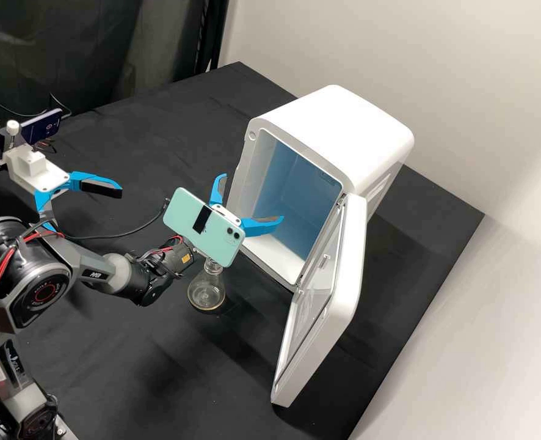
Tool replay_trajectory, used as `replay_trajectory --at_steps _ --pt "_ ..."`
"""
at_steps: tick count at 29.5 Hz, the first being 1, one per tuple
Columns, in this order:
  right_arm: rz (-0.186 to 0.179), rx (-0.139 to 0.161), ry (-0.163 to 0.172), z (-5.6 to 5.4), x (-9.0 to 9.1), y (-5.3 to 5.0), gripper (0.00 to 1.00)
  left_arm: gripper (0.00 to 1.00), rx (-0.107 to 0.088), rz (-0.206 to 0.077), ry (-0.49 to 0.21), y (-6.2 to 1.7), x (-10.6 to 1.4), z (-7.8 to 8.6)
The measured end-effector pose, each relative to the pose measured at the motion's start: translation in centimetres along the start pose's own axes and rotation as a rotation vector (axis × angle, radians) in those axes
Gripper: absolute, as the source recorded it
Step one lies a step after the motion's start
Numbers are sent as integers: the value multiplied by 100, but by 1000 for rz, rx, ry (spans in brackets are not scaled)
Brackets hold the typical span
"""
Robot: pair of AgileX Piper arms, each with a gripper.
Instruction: Place the flask in the incubator
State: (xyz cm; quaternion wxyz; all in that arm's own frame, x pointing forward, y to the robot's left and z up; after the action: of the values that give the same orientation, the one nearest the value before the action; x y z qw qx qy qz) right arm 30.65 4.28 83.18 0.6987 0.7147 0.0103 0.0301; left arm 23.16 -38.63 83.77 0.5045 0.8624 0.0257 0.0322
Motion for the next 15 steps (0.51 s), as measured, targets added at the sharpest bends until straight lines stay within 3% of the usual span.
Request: replay_trajectory --at_steps 10,15 --pt "0 0 0 0 0 0 100 100 -18 -78 32 -187 45 -92" --pt "0 0 0 0 0 0 100 100 -26 -79 79 -197 69 -217"
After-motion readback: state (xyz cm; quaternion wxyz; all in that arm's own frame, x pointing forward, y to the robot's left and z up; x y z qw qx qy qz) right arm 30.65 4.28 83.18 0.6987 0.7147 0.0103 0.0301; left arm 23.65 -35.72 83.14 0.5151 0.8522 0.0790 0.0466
